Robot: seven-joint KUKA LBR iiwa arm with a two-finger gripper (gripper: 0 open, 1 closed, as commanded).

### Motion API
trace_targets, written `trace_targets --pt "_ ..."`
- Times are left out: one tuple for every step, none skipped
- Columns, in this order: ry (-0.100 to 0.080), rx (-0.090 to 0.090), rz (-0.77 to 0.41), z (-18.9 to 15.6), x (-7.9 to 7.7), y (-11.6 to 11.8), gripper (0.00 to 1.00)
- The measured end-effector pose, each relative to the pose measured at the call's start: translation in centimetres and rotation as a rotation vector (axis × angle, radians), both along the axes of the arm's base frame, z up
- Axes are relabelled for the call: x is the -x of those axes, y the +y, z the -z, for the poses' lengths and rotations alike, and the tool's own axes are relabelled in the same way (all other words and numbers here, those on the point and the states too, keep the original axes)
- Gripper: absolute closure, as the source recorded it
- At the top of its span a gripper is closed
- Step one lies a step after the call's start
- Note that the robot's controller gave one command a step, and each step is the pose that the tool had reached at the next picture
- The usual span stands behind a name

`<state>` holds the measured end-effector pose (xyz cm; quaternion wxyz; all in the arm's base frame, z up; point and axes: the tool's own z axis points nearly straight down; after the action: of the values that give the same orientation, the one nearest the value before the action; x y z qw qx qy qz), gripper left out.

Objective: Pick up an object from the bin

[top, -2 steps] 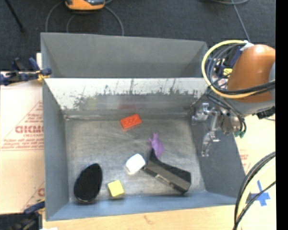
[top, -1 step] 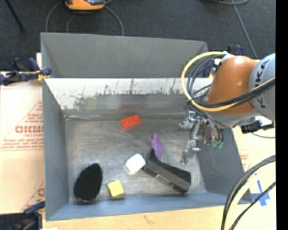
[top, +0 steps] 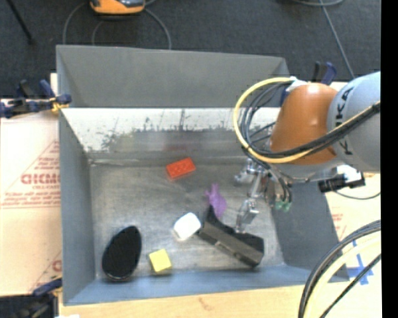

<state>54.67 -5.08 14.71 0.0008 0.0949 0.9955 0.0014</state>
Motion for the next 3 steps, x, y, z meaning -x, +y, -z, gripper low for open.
trace_targets --pt "0.003 0.003 -0.062 1.0 3.9 1.1 0.0" --pt "0.004 0.0 0.152 6.9 4.3 1.0 0.0" --pt "-0.006 0.0 0.005 7.2 5.9 1.6 1.0"
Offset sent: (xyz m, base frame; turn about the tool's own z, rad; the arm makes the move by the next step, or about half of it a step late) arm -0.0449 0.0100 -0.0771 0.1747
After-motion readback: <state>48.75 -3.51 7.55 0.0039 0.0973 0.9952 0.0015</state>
